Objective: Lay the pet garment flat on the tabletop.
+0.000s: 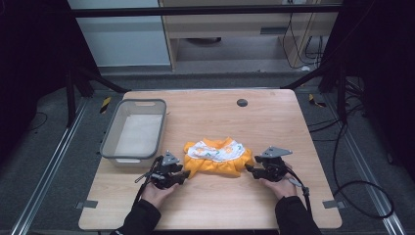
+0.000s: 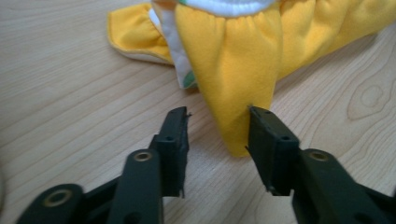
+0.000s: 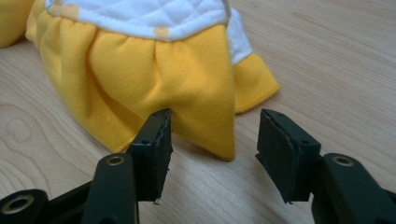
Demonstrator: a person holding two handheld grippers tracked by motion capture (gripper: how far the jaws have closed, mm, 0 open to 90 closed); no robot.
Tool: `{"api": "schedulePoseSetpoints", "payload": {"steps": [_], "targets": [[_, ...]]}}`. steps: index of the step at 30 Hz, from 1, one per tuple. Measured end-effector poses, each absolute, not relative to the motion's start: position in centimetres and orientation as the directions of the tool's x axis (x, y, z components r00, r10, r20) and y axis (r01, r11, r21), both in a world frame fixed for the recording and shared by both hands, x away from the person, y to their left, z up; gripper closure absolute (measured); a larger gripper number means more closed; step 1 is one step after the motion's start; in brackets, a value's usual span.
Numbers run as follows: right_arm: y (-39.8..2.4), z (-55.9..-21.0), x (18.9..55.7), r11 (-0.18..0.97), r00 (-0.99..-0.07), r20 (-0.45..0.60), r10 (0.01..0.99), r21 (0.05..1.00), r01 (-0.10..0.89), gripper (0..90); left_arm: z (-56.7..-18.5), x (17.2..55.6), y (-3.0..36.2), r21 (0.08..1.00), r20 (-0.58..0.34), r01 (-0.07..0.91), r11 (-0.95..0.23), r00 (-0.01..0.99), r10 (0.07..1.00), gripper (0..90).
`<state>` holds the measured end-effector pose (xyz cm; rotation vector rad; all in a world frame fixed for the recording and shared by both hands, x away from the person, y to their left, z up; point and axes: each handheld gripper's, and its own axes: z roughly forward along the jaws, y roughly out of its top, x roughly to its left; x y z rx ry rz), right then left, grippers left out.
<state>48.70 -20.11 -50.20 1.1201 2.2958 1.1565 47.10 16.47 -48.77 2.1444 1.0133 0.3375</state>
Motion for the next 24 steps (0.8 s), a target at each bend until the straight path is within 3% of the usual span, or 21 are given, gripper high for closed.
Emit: {"api": "schedulePoseSetpoints", "payload": {"steps": [6, 9, 20, 24], "targets": [[-19.6, -49.9, 48.6, 0.396, -0.655, 0.026, 0.755, 0.777, 0.489, 73.1, -48.4, 47.0, 16.2, 0.719, -0.098, 0.561, -0.41, 0.665, 0.74, 85.3], [-19.7, -49.3, 48.2, 0.386, -0.657, 0.046, 0.753, 0.777, 0.497, 85.0, -47.9, 46.7, 16.3, 0.725, -0.101, 0.554, -0.408, 0.673, 0.733, 87.1], [-21.1, -44.8, 44.4, 0.266, -0.711, 0.165, 0.684, 0.851, 0.454, 86.3, -43.4, 43.3, 18.7, 0.8, -0.149, 0.493, -0.342, 0.715, 0.683, 87.7], [-21.4, -44.3, 42.3, 0.276, -0.737, 0.193, 0.648, 0.842, 0.463, 86.3, -43.2, 42.0, 19.5, 0.788, -0.177, 0.509, -0.345, 0.725, 0.666, 87.5]]}}
